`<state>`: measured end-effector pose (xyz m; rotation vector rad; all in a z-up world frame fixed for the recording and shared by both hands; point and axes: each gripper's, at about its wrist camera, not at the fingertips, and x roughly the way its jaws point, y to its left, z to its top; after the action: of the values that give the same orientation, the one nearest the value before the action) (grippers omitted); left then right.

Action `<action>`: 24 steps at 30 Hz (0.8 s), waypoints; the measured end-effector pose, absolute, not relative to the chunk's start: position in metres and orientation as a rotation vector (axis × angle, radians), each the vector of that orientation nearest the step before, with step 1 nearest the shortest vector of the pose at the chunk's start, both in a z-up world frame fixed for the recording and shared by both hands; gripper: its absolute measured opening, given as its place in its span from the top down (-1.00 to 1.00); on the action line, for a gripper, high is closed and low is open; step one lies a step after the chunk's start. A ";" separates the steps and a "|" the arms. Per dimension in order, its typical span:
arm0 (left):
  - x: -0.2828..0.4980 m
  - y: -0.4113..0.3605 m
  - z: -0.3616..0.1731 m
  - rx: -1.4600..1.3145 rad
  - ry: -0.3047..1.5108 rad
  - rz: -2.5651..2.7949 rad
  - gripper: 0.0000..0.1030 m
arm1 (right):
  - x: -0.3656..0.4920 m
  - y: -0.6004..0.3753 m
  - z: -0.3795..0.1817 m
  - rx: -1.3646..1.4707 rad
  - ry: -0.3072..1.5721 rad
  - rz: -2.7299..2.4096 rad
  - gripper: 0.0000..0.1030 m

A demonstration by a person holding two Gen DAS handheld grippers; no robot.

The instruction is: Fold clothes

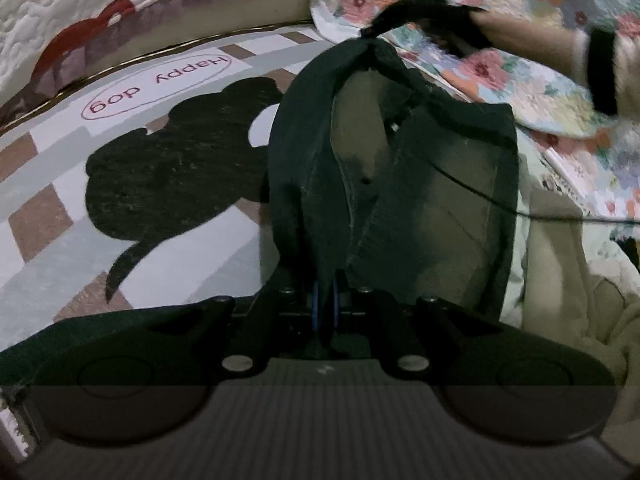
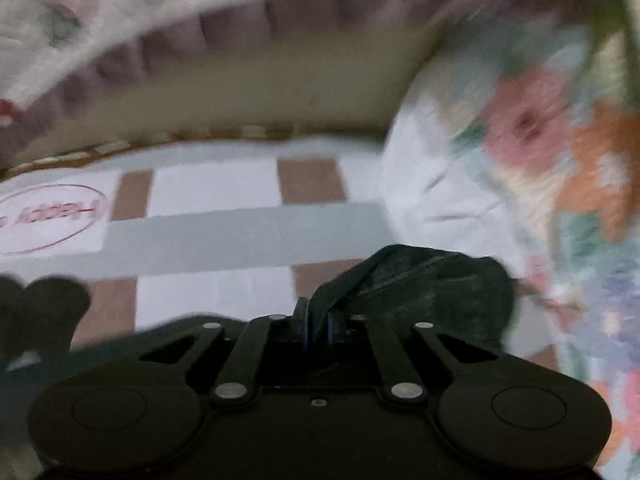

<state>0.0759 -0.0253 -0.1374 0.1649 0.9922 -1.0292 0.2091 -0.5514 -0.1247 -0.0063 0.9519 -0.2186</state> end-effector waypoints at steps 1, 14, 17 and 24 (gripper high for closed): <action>0.073 -0.025 -0.138 0.166 0.998 -1.036 0.90 | 0.180 -0.556 -0.119 0.009 0.913 -0.232 0.86; 0.050 -0.029 -0.144 0.241 1.068 -1.054 0.86 | -0.003 -0.656 -0.179 0.707 0.822 -0.367 0.29; 0.050 -0.028 -0.141 0.240 1.065 -1.037 0.86 | -0.010 -0.673 -0.175 0.851 0.692 -0.356 -0.04; 0.045 -0.024 -0.135 0.259 1.058 -0.983 0.80 | -0.005 -0.696 -0.206 0.908 0.661 -0.471 -0.16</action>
<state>0.0450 -0.0241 -0.1346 0.2589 1.0579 -0.9828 -0.0049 -0.6964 -0.2056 0.9076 0.6609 -0.4711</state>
